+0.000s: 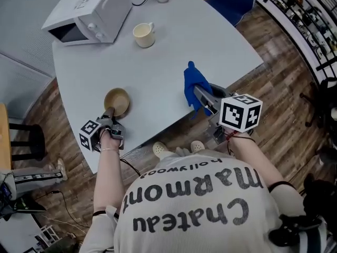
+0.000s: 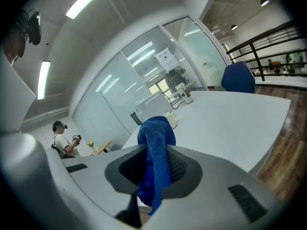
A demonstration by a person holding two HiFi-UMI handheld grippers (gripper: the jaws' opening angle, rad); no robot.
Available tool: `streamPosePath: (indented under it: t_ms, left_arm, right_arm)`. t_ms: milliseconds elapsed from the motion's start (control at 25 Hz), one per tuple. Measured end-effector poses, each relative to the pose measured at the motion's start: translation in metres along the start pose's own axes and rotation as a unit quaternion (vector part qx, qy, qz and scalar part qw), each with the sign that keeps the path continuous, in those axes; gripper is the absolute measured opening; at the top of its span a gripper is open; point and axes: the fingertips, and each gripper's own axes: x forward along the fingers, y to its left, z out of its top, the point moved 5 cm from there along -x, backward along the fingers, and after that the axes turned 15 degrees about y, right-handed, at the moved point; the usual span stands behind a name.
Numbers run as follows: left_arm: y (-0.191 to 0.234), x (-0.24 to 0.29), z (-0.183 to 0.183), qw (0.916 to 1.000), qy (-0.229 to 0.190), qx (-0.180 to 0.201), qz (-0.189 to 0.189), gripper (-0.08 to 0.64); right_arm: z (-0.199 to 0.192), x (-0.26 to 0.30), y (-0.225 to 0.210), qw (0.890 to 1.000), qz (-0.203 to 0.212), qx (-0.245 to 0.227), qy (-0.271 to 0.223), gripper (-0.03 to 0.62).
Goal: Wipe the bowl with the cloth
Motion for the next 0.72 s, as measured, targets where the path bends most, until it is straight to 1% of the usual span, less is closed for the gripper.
streamPosePath:
  t_ms: [120, 200, 240, 280, 320, 360, 400, 440, 480, 520, 560, 600, 640, 680, 720]
  left_arm:
    - [-0.003, -0.003, -0.003, 0.9977, -0.039, -0.013, -0.055, 0.231]
    - [-0.007, -0.014, -0.001, 0.9937, -0.067, -0.025, -0.087, 0.253]
    - [-0.011, -0.024, 0.002, 0.9905, -0.088, -0.027, -0.102, 0.253]
    - [-0.017, -0.038, 0.004, 0.9865, -0.115, -0.018, -0.115, 0.253]
    - [-0.028, -0.053, 0.005, 0.9815, -0.143, 0.013, -0.127, 0.232]
    - [-0.045, -0.068, 0.001, 0.9744, -0.166, 0.069, -0.135, 0.203]
    - [-0.067, -0.081, -0.007, 0.9634, -0.180, 0.143, -0.138, 0.181]
    - [-0.091, -0.091, -0.018, 0.9481, -0.186, 0.221, -0.133, 0.176]
    - [-0.114, -0.100, -0.030, 0.9294, -0.193, 0.292, -0.117, 0.167]
    - [-0.134, -0.107, -0.042, 0.9085, -0.206, 0.351, -0.095, 0.135]
    - [-0.150, -0.113, -0.054, 0.8876, -0.221, 0.397, -0.074, 0.051]
    - [-0.162, -0.116, -0.068, 0.8699, -0.228, 0.433, -0.061, 0.025]
    - [-0.170, -0.116, -0.083, 0.8576, -0.226, 0.459, -0.056, 0.021]
    - [-0.175, -0.114, -0.099, 0.8507, -0.216, 0.477, -0.051, 0.021]
    - [-0.177, -0.109, -0.113, 0.8478, -0.204, 0.488, -0.044, 0.021]
  right_arm:
    - [-0.001, -0.011, -0.009, 1.000, 0.017, 0.014, -0.004, 0.064]
    - [0.003, -0.011, -0.010, 0.999, 0.038, 0.026, -0.009, 0.064]
    - [0.005, -0.010, -0.009, 0.998, 0.048, 0.031, -0.012, 0.064]
    - [0.007, -0.009, -0.008, 0.998, 0.057, 0.034, -0.014, 0.064]
    - [0.009, -0.007, -0.007, 0.997, 0.064, 0.034, -0.016, 0.064]
    - [0.010, -0.006, -0.005, 0.997, 0.071, 0.031, -0.016, 0.064]
    - [0.011, -0.004, -0.003, 0.997, 0.077, 0.026, -0.014, 0.064]
    - [0.012, -0.002, 0.000, 0.996, 0.084, 0.018, -0.009, 0.064]
    - [0.014, 0.001, 0.004, 0.996, 0.090, 0.009, -0.004, 0.064]
    - [0.016, 0.004, 0.008, 0.995, 0.097, -0.001, 0.000, 0.064]
    - [0.018, 0.006, 0.012, 0.994, 0.104, -0.012, 0.003, 0.064]
    - [0.019, 0.008, 0.016, 0.993, 0.112, -0.022, 0.006, 0.064]
    - [0.018, 0.010, 0.021, 0.992, 0.120, -0.033, 0.010, 0.064]
    - [0.016, 0.011, 0.024, 0.991, 0.127, -0.044, 0.017, 0.064]
    - [0.014, 0.013, 0.028, 0.989, 0.132, -0.056, 0.024, 0.064]
